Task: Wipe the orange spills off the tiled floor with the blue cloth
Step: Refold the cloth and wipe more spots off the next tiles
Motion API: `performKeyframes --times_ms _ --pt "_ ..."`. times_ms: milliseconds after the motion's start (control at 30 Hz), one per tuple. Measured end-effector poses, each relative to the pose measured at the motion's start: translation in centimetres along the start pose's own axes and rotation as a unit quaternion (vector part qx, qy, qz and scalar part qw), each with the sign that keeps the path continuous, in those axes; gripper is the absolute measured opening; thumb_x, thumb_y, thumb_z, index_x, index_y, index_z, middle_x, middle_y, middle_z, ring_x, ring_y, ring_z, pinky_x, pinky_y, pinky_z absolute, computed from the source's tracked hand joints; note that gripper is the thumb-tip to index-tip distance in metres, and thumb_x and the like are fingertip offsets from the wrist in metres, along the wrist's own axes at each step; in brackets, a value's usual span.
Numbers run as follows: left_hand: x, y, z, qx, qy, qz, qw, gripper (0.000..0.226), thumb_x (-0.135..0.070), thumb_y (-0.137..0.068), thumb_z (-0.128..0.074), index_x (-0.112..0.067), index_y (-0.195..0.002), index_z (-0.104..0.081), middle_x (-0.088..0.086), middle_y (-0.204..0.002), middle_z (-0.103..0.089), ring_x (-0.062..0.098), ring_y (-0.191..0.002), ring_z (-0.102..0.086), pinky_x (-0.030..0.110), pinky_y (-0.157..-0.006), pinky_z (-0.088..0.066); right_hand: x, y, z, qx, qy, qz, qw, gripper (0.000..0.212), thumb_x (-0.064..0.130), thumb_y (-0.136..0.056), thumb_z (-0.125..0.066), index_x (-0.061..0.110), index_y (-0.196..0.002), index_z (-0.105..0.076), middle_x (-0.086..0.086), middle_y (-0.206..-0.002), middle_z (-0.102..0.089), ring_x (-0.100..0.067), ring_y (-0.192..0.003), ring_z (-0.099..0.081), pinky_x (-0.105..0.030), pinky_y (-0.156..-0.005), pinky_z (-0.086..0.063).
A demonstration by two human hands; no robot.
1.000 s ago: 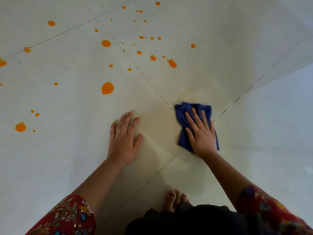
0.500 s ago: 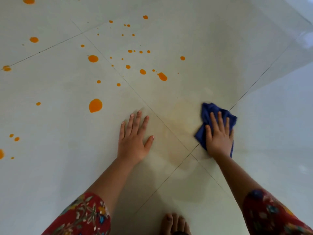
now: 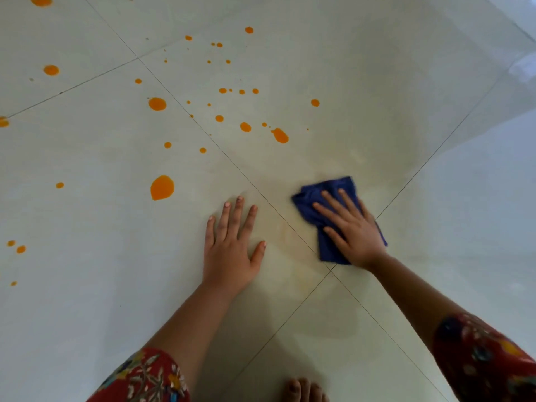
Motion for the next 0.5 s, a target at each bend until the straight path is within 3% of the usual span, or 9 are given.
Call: performKeyframes --times_ms 100,200,267,367,433,500 --pt "0.0 0.0 -0.1 0.001 0.002 0.003 1.0 0.071 -0.055 -0.09 -0.029 -0.026 -0.153 -0.014 0.002 -0.162 -0.004 0.024 -0.149 -0.005 0.049 -0.118 -0.012 -4.4 -1.4 1.1 -0.05 -0.03 -0.176 0.983 0.055 0.057 -0.098 -0.012 0.044 -0.151 -0.011 0.014 -0.161 -0.005 -0.016 -0.15 0.004 -0.049 -0.12 -0.007" --pt "0.0 0.0 0.0 -0.001 0.0 0.002 1.0 0.07 -0.054 -0.091 -0.029 -0.025 -0.153 -0.015 0.003 -0.162 -0.004 0.024 -0.149 -0.005 0.048 -0.118 -0.012 -3.8 -6.7 1.9 -0.064 -0.051 -0.255 0.964 0.054 0.054 -0.099 -0.018 0.042 -0.152 -0.009 0.011 -0.162 -0.001 -0.021 -0.149 0.005 -0.049 -0.12 -0.002" --pt "0.0 0.1 0.1 0.0 -0.001 0.001 1.0 0.071 -0.055 -0.091 -0.03 -0.025 -0.153 -0.015 0.003 -0.162 -0.004 0.023 -0.149 -0.005 0.048 -0.118 -0.012 -0.7 -8.6 1.8 -0.061 -0.053 -0.22 0.972 0.054 0.052 -0.099 -0.022 0.041 -0.152 -0.013 0.01 -0.162 -0.003 -0.022 -0.15 0.004 -0.05 -0.12 -0.003" --pt "0.1 0.0 0.1 0.0 0.008 0.002 1.0 0.071 -0.055 -0.09 -0.032 -0.026 -0.153 -0.017 0.002 -0.162 -0.006 0.024 -0.149 -0.007 0.048 -0.118 -0.011 5.3 -5.6 0.3 -0.028 -0.01 -0.036 0.999 0.055 0.052 -0.098 -0.02 0.04 -0.152 -0.015 0.01 -0.162 -0.007 -0.023 -0.15 0.003 -0.051 -0.119 -0.005" --pt "0.1 -0.1 -0.1 0.004 0.008 0.003 1.0 0.071 -0.055 -0.09 -0.033 -0.026 -0.153 -0.017 0.002 -0.162 -0.006 0.024 -0.149 -0.007 0.048 -0.118 -0.009 6.3 -1.5 -0.7 0.003 0.01 0.061 0.998 0.054 0.051 -0.1 -0.02 0.041 -0.152 -0.012 0.012 -0.162 -0.004 -0.02 -0.15 0.005 -0.049 -0.12 0.001" --pt "0.2 -0.1 -0.2 0.009 0.004 0.002 1.0 0.071 -0.055 -0.091 -0.03 -0.027 -0.153 -0.013 0.002 -0.162 -0.003 0.024 -0.149 -0.005 0.047 -0.118 -0.007 3.9 0.8 -0.7 -0.002 0.016 0.051 0.999 0.053 0.052 -0.1 -0.019 0.041 -0.152 -0.013 0.014 -0.162 -0.005 -0.018 -0.15 0.004 -0.05 -0.12 -0.002"
Point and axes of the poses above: each hand's wrist, its own y-axis away from the middle knuckle, its own z-axis out of the back of the hand, x = y × z, the point moved 6 cm from there along -y, towards the middle knuckle
